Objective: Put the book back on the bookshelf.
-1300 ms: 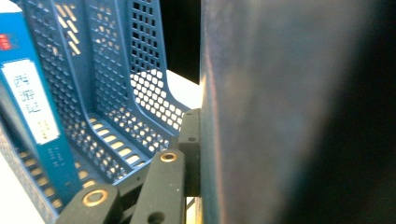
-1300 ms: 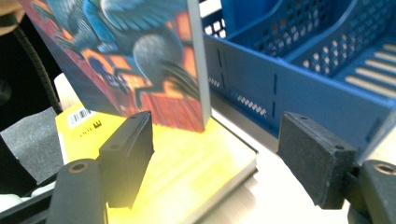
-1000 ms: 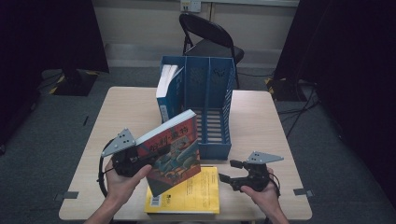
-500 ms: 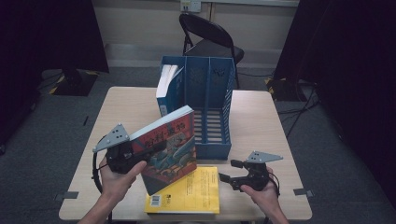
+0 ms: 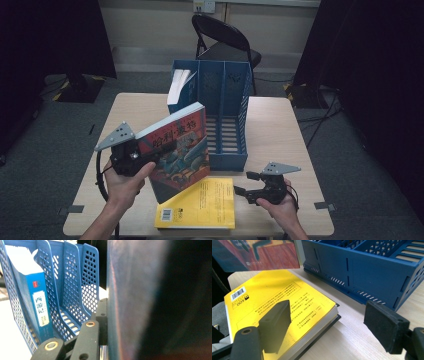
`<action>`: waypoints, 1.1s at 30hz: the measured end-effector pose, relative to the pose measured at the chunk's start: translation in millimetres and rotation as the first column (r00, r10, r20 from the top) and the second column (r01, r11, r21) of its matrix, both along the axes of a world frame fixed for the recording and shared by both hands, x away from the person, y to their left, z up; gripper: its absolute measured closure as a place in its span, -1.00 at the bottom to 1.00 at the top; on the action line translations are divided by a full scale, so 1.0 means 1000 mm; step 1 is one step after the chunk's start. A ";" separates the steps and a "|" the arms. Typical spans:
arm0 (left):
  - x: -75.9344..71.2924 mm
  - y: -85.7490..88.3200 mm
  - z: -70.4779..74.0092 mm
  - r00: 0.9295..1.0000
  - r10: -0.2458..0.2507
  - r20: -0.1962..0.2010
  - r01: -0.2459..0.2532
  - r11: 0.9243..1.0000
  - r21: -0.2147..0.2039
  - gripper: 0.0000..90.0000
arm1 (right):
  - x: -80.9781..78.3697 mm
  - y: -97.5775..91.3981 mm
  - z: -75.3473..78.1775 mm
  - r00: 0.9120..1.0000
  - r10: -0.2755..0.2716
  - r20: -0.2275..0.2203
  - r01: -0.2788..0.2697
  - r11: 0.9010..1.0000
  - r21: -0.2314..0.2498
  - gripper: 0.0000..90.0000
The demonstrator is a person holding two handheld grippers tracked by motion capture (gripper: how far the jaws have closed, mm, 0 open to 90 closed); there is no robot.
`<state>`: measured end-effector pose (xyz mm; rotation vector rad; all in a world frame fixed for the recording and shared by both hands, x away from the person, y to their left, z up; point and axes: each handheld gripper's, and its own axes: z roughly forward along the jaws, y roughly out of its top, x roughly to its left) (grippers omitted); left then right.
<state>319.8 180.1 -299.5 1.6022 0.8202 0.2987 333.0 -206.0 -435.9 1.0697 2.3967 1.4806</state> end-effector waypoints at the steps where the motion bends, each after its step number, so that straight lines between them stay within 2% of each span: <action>1: 0.001 -0.002 0.002 1.000 -0.005 0.006 0.005 1.000 0.009 0.66 | 0.000 0.000 0.000 1.000 0.000 -0.001 0.000 1.000 -0.001 -0.54; 7: 0.009 -0.008 0.008 1.000 0.016 0.002 -0.016 1.000 -0.004 0.66 | 0.000 0.002 -0.001 1.000 0.007 -0.005 -0.007 1.000 -0.002 -0.54; 11: 0.018 -0.013 0.014 0.999 0.047 0.008 -0.047 0.999 0.019 0.66 | -0.001 0.001 -0.002 1.000 0.008 -0.005 -0.008 1.000 0.000 -0.53; 16: 0.025 -0.013 0.017 0.999 0.039 0.032 -0.039 0.999 0.023 0.66 | 0.000 0.000 -0.002 1.000 0.002 -0.008 -0.002 1.000 -0.001 -0.53; 20: 0.036 -0.015 0.019 0.997 0.073 0.026 -0.073 0.997 0.011 0.66 | 0.000 -0.001 -0.003 1.000 -0.003 -0.011 0.003 1.000 -0.001 -0.53; 26: 0.045 -0.022 0.023 0.995 0.093 0.026 -0.094 0.996 0.012 0.66 | 0.000 0.002 -0.004 1.000 0.007 -0.014 -0.007 1.000 -0.008 -0.53; 30: 0.052 -0.027 0.026 0.995 0.101 0.023 -0.102 0.995 0.017 0.66 | 0.000 0.004 -0.004 1.000 0.016 -0.015 -0.016 1.000 -0.010 -0.54; 33: 0.057 -0.031 0.030 0.993 0.113 0.036 -0.114 0.993 0.035 0.66 | -0.001 0.004 -0.004 1.000 0.017 -0.015 -0.017 1.000 -0.008 -0.53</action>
